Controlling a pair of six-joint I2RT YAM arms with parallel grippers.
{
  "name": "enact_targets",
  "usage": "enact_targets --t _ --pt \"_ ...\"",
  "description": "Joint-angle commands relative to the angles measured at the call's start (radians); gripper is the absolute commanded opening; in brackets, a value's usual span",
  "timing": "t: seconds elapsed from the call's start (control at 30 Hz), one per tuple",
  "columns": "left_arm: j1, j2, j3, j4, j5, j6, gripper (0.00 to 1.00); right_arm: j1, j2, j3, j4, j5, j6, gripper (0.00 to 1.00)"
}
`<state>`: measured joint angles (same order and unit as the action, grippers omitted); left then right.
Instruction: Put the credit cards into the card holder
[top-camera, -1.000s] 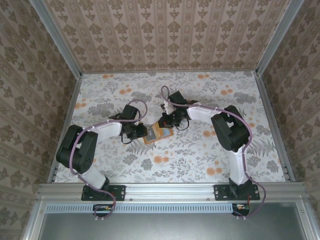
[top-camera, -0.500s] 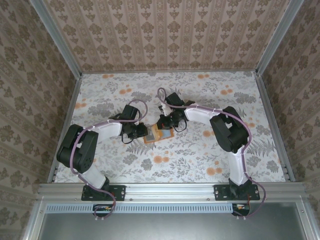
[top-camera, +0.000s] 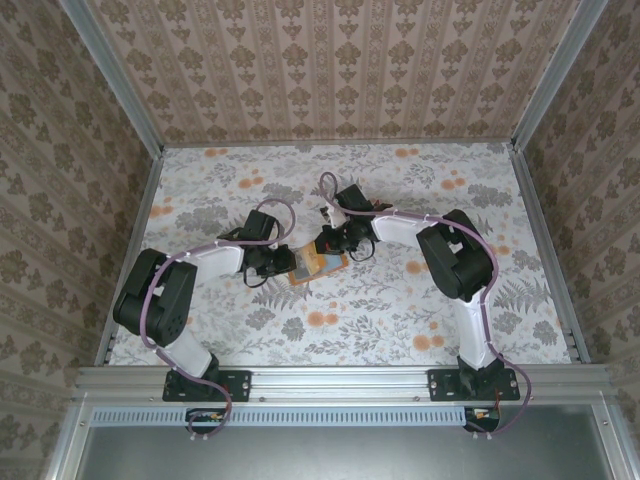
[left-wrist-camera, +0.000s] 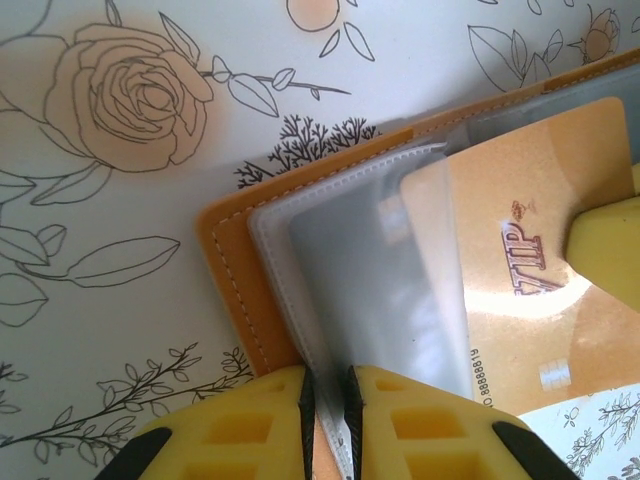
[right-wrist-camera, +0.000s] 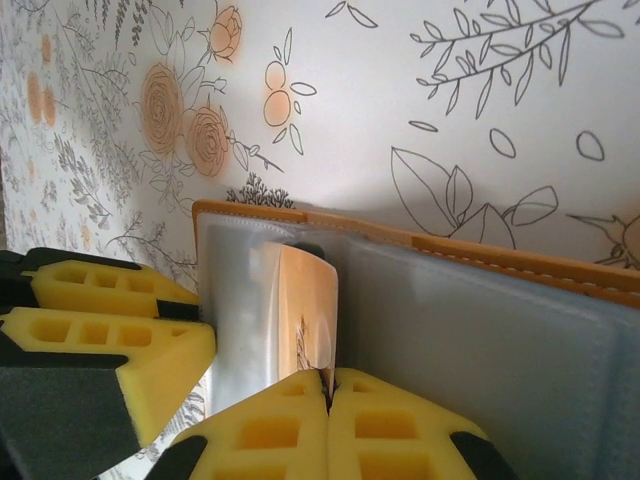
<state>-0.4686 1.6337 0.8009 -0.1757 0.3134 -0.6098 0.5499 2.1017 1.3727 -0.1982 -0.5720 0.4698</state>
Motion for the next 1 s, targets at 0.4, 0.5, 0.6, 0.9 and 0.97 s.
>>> enact_targets --t 0.4,0.5,0.6,0.9,0.97 --pt "-0.001 0.052 -0.022 -0.044 -0.003 -0.008 0.17 0.047 -0.026 -0.036 0.006 0.253 -0.125 0.04" --pt "-0.002 0.046 -0.025 -0.044 -0.006 -0.010 0.17 0.025 -0.051 -0.056 0.026 0.274 -0.111 0.03" --pt "-0.001 0.056 -0.023 -0.034 -0.001 -0.013 0.17 0.024 -0.057 -0.061 0.040 0.299 -0.122 0.03" --pt "-0.005 0.057 -0.022 -0.035 -0.002 -0.013 0.17 0.063 -0.021 -0.064 0.081 0.265 -0.092 0.03" --pt "-0.005 0.061 -0.021 -0.033 0.003 -0.014 0.17 0.074 -0.013 -0.061 0.082 0.240 -0.069 0.03"
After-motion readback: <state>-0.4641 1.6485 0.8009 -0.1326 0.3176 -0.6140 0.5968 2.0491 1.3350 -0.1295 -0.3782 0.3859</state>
